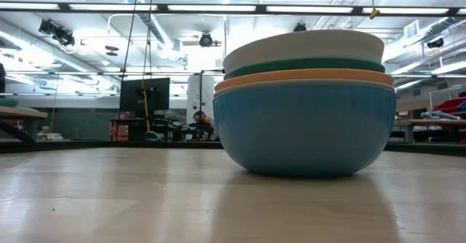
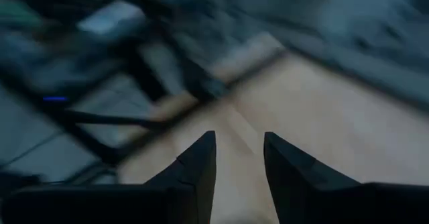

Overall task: Nest bowls inside each other
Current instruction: Return to Home Position

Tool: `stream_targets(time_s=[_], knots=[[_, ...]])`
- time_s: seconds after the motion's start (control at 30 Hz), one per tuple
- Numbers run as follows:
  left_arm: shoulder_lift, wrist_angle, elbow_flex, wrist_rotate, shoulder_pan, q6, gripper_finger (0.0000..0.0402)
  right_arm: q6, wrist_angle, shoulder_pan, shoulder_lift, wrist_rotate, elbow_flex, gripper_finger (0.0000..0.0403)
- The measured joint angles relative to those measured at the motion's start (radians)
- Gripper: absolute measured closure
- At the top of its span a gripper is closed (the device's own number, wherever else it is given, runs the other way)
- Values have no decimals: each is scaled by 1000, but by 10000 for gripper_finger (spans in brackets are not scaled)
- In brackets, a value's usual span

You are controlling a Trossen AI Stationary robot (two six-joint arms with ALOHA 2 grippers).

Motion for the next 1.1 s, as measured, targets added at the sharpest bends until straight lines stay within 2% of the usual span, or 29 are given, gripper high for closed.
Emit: stream_targets(time_s=[0.13, 0.2, 0.27, 0.43, 0.53, 0.67, 0.73, 0.83, 1.0, 1.1], knots=[[-68, 64, 0, -2, 0, -4, 311, -446, 400, -97, -52, -267, 0, 289], [-91, 107, 0, -2, 0, -6, 311, -566, 553, -149, -77, -401, 0, 289], [-114, 134, -2, -2, 0, -42, 311, -626, 640, -193, -105, -472, 0, 289], [-199, 156, -2, 15, 16, -52, 312, -652, 623, -252, -203, -474, 0, 289], [-261, 144, -2, 95, 27, -23, 312, -667, 563, -263, -278, -470, 0, 289], [-367, -16, -2, 202, 44, -3, 312, -663, 438, -268, -370, -446, 0, 289], [-422, -130, -2, 182, 45, 0, 312, -636, 361, -268, -405, -399, 0, 289], [-490, -244, -2, 85, 45, 44, 312, -615, 282, -268, -444, -348, 0, 289], [-595, -317, -5, 74, 45, 190, 312, -661, 243, -268, -486, -312, 0, 289], [-661, -315, -38, 75, 45, 205, 312, -685, 241, -268, -509, -312, 0, 289]])
